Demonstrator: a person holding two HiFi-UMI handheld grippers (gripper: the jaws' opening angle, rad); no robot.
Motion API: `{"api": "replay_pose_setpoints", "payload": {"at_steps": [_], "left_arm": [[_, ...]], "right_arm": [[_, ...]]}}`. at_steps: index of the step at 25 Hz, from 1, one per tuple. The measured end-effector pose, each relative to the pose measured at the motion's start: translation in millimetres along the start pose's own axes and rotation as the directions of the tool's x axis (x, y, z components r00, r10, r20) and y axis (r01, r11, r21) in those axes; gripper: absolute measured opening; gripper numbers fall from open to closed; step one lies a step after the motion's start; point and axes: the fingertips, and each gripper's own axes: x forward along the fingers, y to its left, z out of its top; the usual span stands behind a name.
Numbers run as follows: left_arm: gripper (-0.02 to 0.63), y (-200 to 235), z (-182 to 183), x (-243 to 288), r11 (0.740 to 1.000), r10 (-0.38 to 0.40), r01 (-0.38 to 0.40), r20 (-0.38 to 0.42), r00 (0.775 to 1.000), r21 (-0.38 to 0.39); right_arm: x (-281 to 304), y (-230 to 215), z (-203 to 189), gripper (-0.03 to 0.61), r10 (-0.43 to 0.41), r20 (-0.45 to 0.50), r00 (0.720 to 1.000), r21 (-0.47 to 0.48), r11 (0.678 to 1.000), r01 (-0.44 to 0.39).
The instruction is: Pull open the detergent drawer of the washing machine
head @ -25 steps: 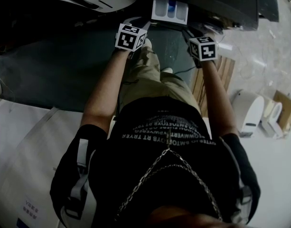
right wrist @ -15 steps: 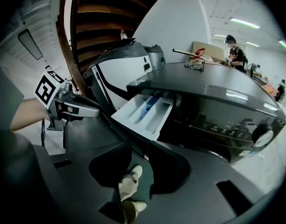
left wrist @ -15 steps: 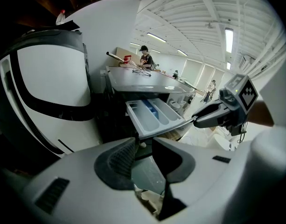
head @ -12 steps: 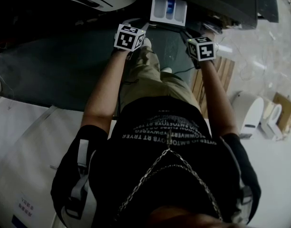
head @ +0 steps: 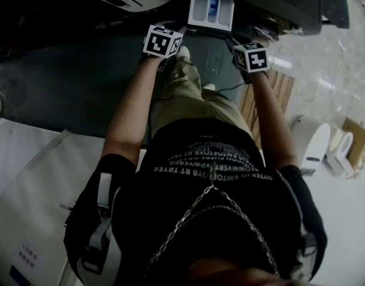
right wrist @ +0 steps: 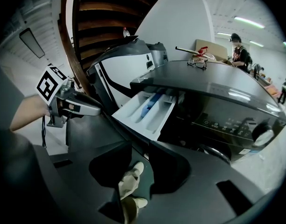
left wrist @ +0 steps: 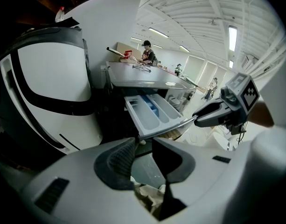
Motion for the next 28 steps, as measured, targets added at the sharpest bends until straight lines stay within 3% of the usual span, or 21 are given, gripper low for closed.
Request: {"api": "replay_pose_setpoints", "payload": {"at_steps": [5,7,8,10,13,18,22,28], "left_arm": [[0.107,3,5,-15,0.998,0.003,-0.002,0.028,1.000,-0.056],[0.076,0,13,-26,0.998,0.022,-0.017,0.088,0.996,-0.058],[0.044,-4,23,-36,0.999,0.027,-0.020,0.139,0.990,-0.049],[0.005,-21,49,-60,1.000,0.015,-0.011,0.264,0.964,-0.017],[0.003,-46,89,-100,0.999,0.002,-0.024,0.419,0.908,0.048],[0.003,-60,136,-152,0.994,-0.003,-0.056,0.539,0.842,0.091],[0.003,-59,161,-179,0.992,-0.021,-0.054,0.576,0.817,0.112],[0.003,-49,187,-188,0.992,-0.027,-0.053,0.599,0.800,0.116]], "right_arm": [[-23,-5,14,0.110,-0.019,0.068,0.998,0.020,1.000,0.018],[-43,-5,29,0.106,-0.043,0.149,0.988,0.012,0.999,0.042],[-54,-4,39,0.057,-0.054,0.202,0.978,0.000,0.998,0.055],[-81,4,65,0.005,-0.059,0.305,0.951,-0.024,0.997,0.069],[-119,19,101,0.003,-0.047,0.427,0.903,-0.060,0.995,0.081],[-169,37,146,0.003,-0.011,0.544,0.839,-0.095,0.993,0.075],[-186,45,165,0.003,0.007,0.572,0.820,-0.108,0.992,0.067],[-192,46,180,0.003,0.010,0.573,0.819,-0.107,0.992,0.063]]}}
